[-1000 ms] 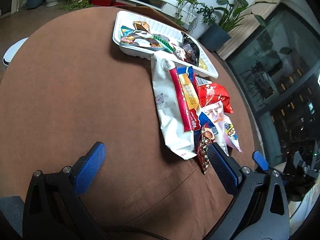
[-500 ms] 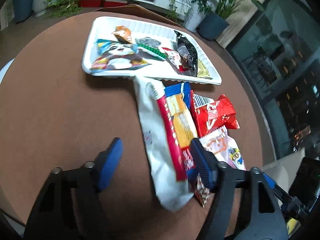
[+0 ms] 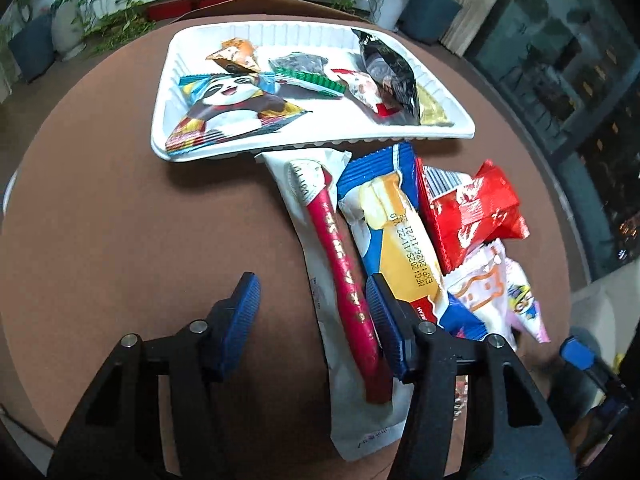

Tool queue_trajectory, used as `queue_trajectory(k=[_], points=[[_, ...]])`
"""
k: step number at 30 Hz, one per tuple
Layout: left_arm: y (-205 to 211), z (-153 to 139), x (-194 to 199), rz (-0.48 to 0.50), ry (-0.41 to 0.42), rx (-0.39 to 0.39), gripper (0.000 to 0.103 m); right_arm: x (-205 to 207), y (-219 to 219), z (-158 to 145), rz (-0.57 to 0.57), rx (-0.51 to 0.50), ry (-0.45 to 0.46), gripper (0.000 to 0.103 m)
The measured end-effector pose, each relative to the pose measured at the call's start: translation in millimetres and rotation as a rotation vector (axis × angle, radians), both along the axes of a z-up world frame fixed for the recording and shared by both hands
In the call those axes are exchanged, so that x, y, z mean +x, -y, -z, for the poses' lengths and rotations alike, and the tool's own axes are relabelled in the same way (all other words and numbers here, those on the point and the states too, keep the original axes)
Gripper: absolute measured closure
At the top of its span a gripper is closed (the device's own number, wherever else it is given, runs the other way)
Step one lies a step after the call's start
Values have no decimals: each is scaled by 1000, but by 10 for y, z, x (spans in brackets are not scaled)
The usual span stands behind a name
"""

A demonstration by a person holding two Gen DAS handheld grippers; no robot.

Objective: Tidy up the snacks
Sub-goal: 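Grasp the white-and-red stick packet with the left gripper and lift it, then grasp the red-and-white patterned wafer packet with the right gripper and lift it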

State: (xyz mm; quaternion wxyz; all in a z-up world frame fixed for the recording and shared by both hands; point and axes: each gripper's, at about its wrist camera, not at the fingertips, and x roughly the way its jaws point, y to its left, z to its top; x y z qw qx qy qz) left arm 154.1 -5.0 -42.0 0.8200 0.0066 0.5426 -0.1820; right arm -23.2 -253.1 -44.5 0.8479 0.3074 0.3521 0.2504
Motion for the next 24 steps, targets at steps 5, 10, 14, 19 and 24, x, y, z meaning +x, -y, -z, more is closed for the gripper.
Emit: queue_trajectory(k=[5,10,14,19,24], points=[[109,12,114,21,9,42,51,-38,-58,-41,-9,-36,9,10],[156,20,148,40,21,74,58,-38,-86,-26,-8,-58,-5,11],[182,27,151,65,34,104,67,4,-158,-67,-14,-107,-12,15],[129,23,82,97,44,135,78,120,-289,-203,-32,-177,-10,24],[-31,24,-201,129,62,157,78,285,-504,-319,-79,-298,-12,32]])
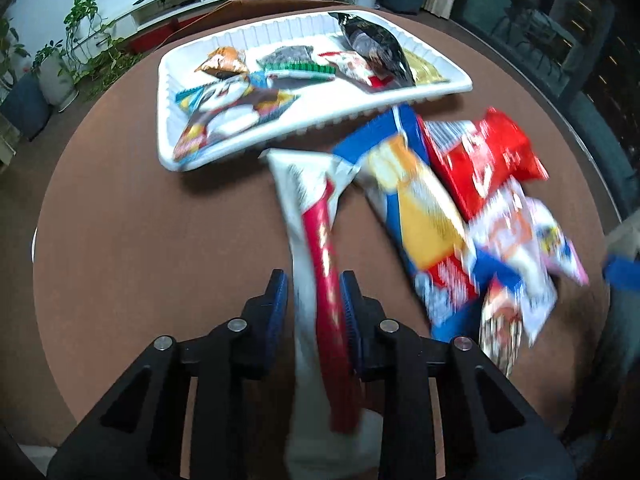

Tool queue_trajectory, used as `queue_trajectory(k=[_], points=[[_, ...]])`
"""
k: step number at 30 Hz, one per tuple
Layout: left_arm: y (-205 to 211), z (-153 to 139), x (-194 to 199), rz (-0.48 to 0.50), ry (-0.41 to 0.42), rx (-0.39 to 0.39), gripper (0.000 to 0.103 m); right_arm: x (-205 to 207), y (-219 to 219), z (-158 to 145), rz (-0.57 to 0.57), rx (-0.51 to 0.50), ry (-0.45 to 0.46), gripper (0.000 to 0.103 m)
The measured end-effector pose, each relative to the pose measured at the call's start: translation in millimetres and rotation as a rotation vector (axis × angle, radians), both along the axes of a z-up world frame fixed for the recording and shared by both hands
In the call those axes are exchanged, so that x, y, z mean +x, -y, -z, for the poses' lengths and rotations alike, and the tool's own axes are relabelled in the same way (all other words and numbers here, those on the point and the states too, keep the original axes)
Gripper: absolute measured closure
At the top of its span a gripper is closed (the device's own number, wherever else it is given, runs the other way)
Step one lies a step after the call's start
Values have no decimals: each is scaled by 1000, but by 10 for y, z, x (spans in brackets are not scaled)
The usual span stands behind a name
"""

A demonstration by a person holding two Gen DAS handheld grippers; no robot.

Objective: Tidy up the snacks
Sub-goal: 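Grasp the red-and-white patterned wafer packet with the right gripper and lift it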

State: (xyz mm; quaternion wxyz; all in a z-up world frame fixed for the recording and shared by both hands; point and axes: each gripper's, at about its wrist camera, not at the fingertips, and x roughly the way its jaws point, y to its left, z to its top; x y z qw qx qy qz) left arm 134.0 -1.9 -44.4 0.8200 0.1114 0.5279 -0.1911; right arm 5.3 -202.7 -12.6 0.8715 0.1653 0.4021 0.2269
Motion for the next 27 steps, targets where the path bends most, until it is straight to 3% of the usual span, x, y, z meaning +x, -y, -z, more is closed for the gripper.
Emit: queue_trajectory(k=[9,18,20,23,27], points=[[-338,-5,-478,-9,9,-49,78,108,-415,147,-107,-156,-60,40],[-220,-19,-289,12,2,-28,78,323,-715,361,-144,-340,-81,43],[-196,-19,-278,20,16,-9,85,340,-785,407,-159,-381,-80,43],[-190,-8,-285,30,38,-1,85,340,-848,487,-171,-417,-84,49],[-273,-8,-333,14,39,-43,86,360,-826,517,-169,-414,-85,65]])
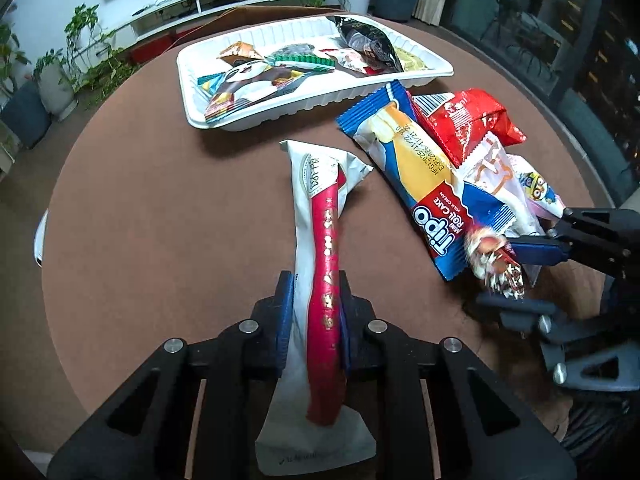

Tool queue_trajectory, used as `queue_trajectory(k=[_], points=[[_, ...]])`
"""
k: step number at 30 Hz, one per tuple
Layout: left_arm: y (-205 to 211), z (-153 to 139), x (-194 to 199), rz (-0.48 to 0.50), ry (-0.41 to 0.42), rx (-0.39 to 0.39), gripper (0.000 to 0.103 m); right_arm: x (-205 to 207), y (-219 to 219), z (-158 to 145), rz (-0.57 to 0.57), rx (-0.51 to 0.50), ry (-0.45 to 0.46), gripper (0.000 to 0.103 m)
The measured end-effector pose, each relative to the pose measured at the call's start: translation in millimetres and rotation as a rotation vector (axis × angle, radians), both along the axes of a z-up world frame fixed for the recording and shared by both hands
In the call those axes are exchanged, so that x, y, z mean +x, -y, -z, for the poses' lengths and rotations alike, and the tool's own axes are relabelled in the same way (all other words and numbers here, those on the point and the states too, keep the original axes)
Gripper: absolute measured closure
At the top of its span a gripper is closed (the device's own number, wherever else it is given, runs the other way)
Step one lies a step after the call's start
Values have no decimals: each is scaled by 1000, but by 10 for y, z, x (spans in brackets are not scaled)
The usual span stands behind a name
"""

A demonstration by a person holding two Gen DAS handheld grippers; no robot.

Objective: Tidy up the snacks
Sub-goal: 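Grasp the red-and-white patterned wafer packet with the right gripper and lift it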

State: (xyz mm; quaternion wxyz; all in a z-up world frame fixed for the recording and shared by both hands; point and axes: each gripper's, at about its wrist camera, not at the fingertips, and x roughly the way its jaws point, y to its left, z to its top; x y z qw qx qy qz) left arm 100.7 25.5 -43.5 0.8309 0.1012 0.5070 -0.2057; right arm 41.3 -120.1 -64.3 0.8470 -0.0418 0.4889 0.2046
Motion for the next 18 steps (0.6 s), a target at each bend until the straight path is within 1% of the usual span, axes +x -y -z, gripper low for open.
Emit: queue_trajectory(k=[1,6,10,16,18], points=[[-29,-2,-3,-4,-8,-20,86,4,15,0,3,0,1,67],[-168,-9,-37,-34,-38,-102,87,5,78,-5,22,32,-8,73],[-251,-14,-123,-55,-34,-138,87,-34,167,-59,51,104,-21,74],[-314,-126,-237,-66,-12,-185,87,-119,332,-219,87,208,-9,75],[-322,-158,-270,-71,-11,-203,87,-130,413,-286,98,259,-14,75]])
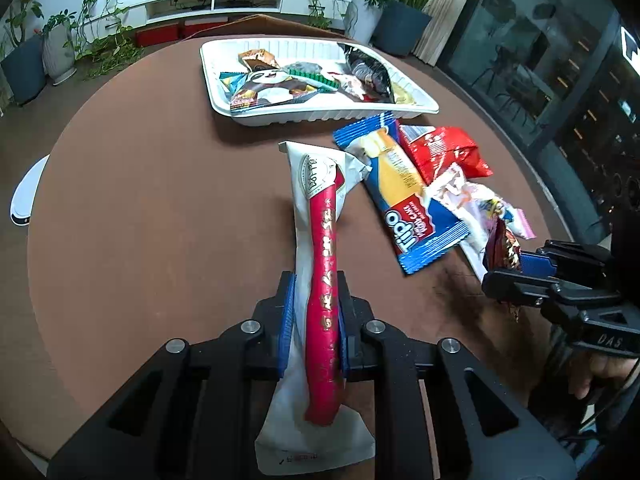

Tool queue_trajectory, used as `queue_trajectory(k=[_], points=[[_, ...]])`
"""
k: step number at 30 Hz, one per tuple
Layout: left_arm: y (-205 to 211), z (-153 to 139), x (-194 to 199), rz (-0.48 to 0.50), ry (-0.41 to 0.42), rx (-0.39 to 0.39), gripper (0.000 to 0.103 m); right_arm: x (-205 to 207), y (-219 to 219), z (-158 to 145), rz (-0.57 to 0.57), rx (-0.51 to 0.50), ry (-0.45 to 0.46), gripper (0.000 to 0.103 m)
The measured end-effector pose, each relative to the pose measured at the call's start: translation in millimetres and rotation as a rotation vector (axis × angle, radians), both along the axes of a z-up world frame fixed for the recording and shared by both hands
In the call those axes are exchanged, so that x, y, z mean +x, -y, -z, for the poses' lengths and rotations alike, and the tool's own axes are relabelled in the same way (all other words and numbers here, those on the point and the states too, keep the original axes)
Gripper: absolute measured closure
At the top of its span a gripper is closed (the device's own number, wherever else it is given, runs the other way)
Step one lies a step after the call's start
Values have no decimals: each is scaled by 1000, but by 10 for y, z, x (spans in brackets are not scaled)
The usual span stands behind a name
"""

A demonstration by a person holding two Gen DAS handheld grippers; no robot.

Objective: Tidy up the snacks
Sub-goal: 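Grasp the red-and-white patterned wafer packet with the right gripper and lift it, then carry both held packets into the white tray and open both grippers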

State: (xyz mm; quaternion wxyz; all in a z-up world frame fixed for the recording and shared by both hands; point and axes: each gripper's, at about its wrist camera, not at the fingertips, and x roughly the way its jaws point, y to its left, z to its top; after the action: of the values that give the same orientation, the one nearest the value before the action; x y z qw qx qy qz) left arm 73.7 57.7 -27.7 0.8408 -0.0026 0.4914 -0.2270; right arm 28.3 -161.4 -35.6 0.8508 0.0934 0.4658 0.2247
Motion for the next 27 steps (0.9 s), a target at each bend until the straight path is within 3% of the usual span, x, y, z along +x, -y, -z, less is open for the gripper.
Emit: queue_trajectory(k=[12,21,27], points=[[-100,-380,33,-30,10,-184,87,101,391,-205,73,211,-16,76],[-104,-897,467,-54,81,-243,87,403,1073,-495,203,279,35,76],[-148,-1170,959,-90,96,-282,87,730,1546,-777,308,289,96,76]])
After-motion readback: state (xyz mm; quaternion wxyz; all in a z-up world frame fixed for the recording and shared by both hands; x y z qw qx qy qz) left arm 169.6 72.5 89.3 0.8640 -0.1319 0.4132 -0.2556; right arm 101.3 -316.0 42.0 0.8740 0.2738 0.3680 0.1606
